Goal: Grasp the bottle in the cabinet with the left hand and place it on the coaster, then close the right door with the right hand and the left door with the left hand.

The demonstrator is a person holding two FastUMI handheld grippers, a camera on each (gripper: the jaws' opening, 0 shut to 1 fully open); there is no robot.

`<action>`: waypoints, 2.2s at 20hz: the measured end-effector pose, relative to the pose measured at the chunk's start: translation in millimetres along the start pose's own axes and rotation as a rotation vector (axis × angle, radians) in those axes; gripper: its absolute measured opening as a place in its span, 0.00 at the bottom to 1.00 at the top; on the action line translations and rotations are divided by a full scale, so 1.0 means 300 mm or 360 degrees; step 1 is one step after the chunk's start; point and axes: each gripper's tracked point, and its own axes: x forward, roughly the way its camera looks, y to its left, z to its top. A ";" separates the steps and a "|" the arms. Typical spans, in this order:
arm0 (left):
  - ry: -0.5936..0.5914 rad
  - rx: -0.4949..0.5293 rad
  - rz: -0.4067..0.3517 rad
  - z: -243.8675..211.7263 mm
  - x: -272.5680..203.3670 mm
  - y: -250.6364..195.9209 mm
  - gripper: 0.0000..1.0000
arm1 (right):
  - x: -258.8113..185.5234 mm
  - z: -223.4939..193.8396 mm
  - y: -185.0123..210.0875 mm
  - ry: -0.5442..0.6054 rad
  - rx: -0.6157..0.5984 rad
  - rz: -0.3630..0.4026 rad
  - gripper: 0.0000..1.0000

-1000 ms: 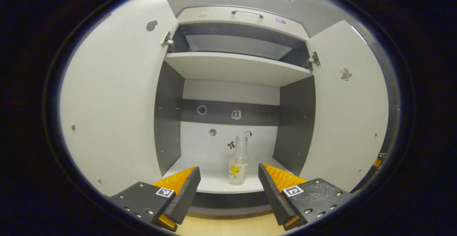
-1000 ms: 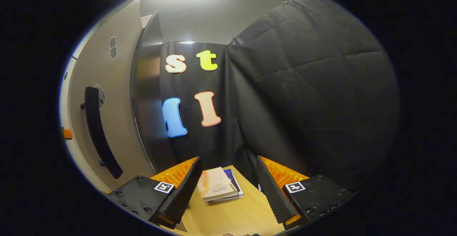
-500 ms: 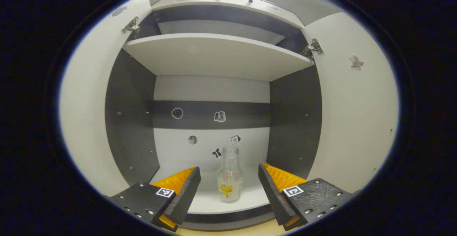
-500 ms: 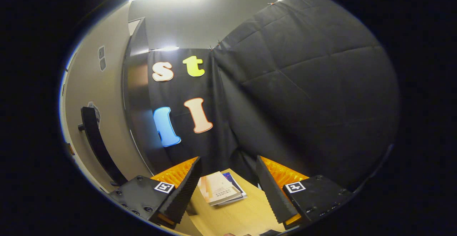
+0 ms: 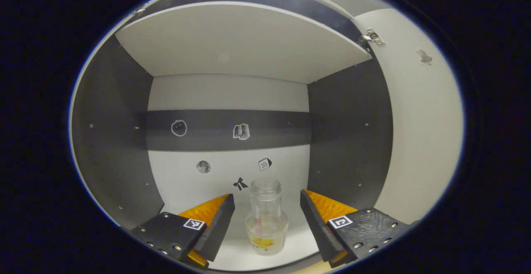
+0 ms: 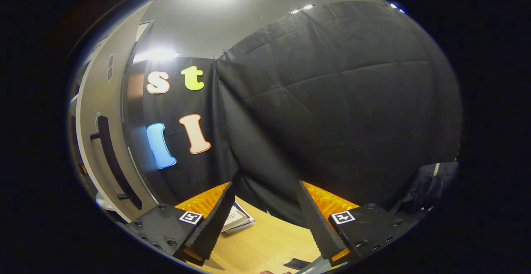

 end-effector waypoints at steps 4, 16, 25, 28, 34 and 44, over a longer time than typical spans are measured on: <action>0.0032 -0.0010 -0.0064 -0.030 0.052 -0.015 0.94 | -0.031 0.009 -0.017 -0.0025 -0.0011 -0.0071 0.97; 0.0028 0.0101 -0.0120 0.026 -0.006 -0.046 0.36 | -0.045 0.002 -0.011 -0.0010 -0.0020 -0.0044 0.96; -0.0039 0.0052 -0.0060 0.120 -0.241 -0.018 0.37 | -0.004 -0.018 0.039 0.0066 0.0008 0.0119 0.96; -0.0036 0.0030 -0.0019 0.116 -0.322 0.015 0.34 | 0.012 -0.024 0.072 0.0089 0.0017 0.0179 0.96; 0.0005 -0.0004 0.0088 0.041 -0.528 0.101 0.34 | 0.018 -0.028 0.134 0.0110 -0.0007 0.0315 0.94; 0.0144 -0.0118 0.0062 -0.232 -0.744 0.027 0.34 | -0.024 -0.024 0.152 0.0110 -0.0055 0.0408 0.94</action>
